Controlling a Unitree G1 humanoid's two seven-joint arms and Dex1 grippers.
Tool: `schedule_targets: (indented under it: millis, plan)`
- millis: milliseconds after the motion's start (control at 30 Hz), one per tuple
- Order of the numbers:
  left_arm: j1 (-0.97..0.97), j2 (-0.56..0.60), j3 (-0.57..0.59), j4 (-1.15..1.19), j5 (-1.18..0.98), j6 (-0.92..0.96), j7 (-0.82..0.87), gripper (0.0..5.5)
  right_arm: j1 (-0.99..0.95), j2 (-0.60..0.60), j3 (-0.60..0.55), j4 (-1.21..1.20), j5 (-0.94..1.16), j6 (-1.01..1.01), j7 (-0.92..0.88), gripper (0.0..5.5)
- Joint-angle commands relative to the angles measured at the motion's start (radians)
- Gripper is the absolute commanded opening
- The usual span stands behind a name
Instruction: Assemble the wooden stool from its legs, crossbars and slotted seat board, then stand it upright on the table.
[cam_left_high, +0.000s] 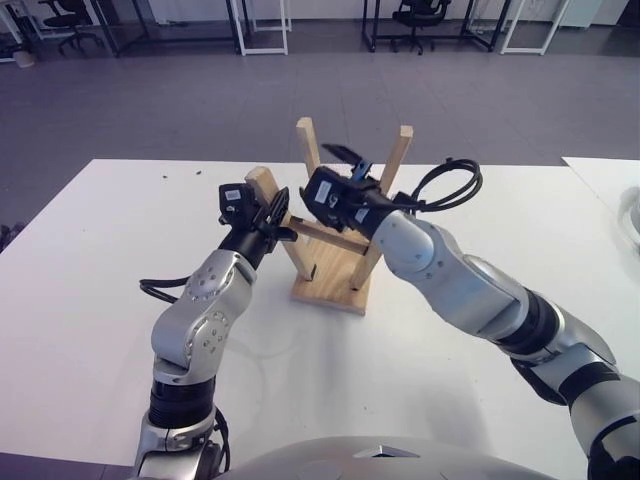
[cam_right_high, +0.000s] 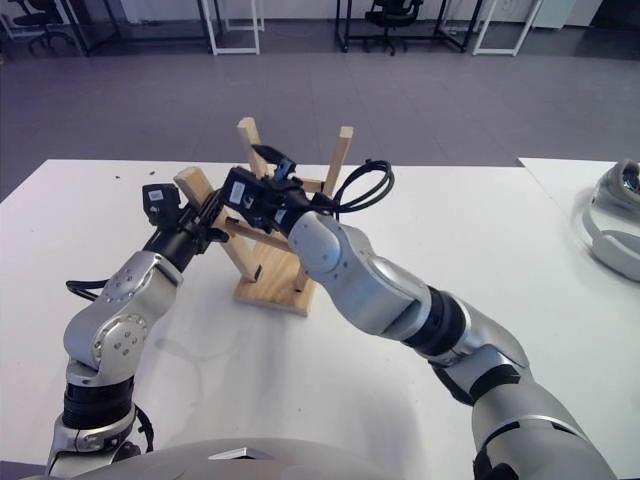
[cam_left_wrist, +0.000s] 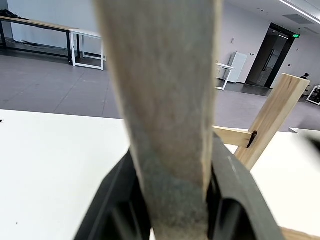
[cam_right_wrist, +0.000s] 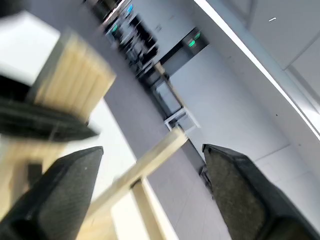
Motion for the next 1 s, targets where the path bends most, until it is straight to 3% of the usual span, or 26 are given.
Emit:
schedule_targets:
  millis: [33,100,333,500,667,933,1000]
  plan:
    - [0.049,0.005,-0.016,0.059,0.047,0.078,0.009,1.02,0.011,-0.014,0.113,0.08,-0.086,0.054,0.086,3.7]
    - [0.049,0.005,-0.016,0.05,0.047,0.084,0.011,1.02,0.015,-0.032,0.185,0.129,-0.138,0.069,0.143,3.7]
    - [0.042,0.028,-0.054,-0.038,0.052,0.131,0.008,1.02,0.108,0.009,0.246,0.193,-0.212,0.032,0.253,3.7]
    - [0.115,0.021,-0.118,-0.097,0.076,0.152,0.009,1.06,0.139,0.043,0.195,0.212,-0.286,-0.015,0.252,3.7]
    - [0.068,0.0,-0.103,-0.024,0.113,0.115,-0.004,1.06,0.145,0.083,0.074,0.194,-0.349,-0.097,0.229,3.7]
    - [0.021,-0.012,-0.165,-0.065,0.13,0.134,-0.028,1.06,0.269,0.02,0.171,0.207,-0.395,-0.124,0.401,3.7]
    - [0.013,-0.023,-0.167,-0.086,0.112,0.134,-0.039,1.62,0.275,0.009,0.147,0.216,-0.414,-0.144,0.41,3.7]
